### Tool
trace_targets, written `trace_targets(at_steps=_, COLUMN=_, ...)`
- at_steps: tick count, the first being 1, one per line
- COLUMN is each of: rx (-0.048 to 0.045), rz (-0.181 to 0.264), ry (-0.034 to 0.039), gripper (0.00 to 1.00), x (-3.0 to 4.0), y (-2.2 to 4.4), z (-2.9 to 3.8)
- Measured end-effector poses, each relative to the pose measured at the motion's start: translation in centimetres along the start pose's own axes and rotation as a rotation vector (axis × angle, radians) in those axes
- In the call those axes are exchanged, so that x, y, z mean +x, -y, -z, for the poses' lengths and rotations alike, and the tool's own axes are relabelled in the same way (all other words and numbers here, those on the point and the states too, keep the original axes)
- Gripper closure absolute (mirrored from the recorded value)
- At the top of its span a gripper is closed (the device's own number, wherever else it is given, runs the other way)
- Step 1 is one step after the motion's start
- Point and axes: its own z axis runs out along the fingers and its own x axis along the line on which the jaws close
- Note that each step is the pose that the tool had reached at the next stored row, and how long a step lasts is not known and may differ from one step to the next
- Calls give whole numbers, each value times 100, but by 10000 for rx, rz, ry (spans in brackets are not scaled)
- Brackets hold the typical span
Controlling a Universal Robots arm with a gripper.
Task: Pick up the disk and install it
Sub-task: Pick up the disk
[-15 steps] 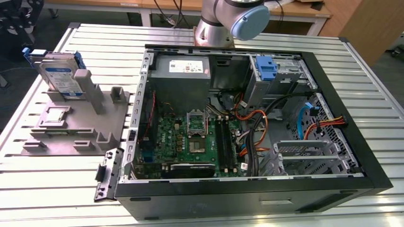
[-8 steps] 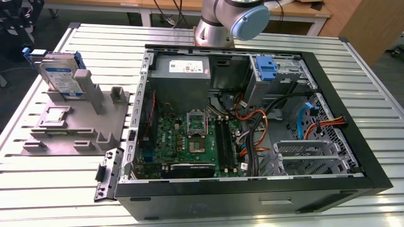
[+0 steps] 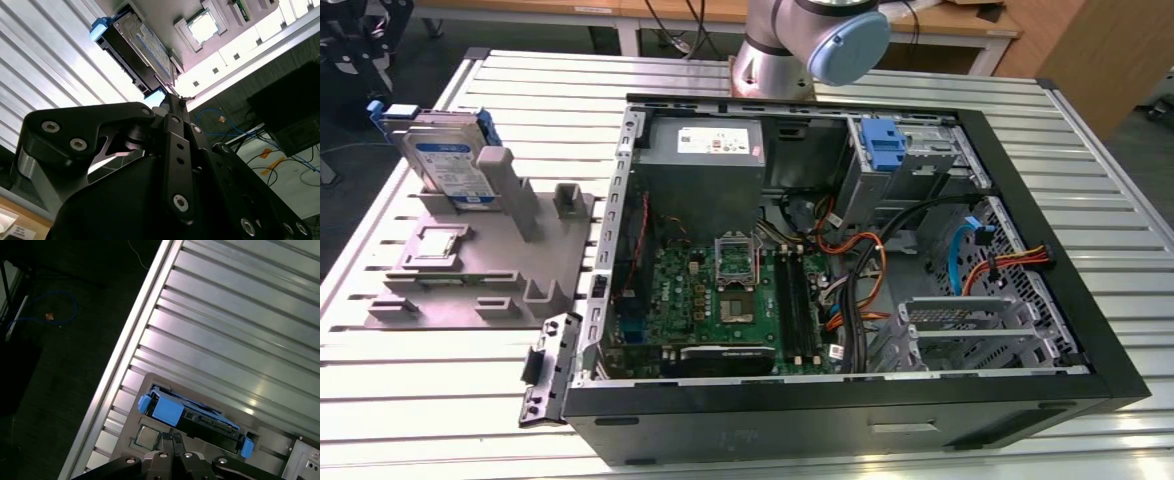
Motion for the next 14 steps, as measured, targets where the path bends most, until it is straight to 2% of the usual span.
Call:
trace_targets(at_steps=10, rx=0, rz=15, ry=-1, gripper=90, x=0, y=0, z=0)
trace_targets(at_steps=14, rx=4, rz=410, ry=-18, gripper=90, x=0, y=0, z=0)
